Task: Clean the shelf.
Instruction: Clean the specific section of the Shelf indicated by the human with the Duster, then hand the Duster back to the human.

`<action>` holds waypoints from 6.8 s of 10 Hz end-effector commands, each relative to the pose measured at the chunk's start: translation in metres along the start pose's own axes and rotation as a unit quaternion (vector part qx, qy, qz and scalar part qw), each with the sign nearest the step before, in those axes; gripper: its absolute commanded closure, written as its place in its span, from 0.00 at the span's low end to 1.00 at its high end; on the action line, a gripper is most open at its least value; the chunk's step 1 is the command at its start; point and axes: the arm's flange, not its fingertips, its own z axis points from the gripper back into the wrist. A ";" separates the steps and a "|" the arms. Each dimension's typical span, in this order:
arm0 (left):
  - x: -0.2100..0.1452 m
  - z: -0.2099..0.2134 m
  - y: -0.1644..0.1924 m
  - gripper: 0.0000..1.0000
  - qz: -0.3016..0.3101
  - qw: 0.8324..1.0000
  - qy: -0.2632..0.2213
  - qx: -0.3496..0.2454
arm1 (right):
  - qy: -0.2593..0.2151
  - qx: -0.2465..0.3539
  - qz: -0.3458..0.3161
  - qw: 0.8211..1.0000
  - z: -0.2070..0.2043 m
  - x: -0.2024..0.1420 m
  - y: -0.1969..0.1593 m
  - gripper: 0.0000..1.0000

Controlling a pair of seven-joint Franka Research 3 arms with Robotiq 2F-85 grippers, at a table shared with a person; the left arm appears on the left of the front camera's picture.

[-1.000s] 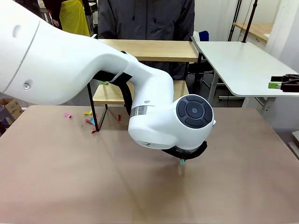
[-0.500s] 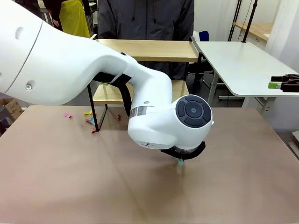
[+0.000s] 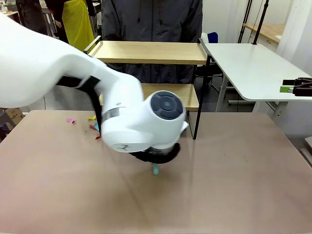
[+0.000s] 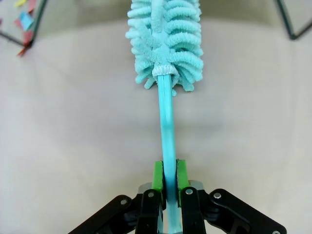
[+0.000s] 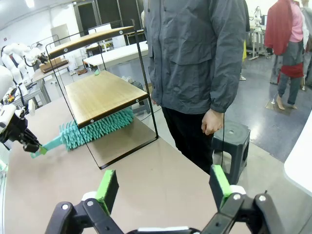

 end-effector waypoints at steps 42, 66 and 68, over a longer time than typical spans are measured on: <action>0.061 0.273 0.294 0.87 -0.486 0.848 0.139 -0.157 | 0.000 0.000 0.003 1.000 -0.001 0.003 0.000 0.00; 0.057 0.277 0.290 0.87 -0.478 0.853 0.135 -0.158 | 0.000 0.000 0.000 1.000 0.000 0.000 0.000 0.00; 0.057 0.277 0.290 0.87 -0.478 0.853 0.135 -0.158 | -0.027 0.121 -0.015 0.992 0.000 0.040 0.041 0.00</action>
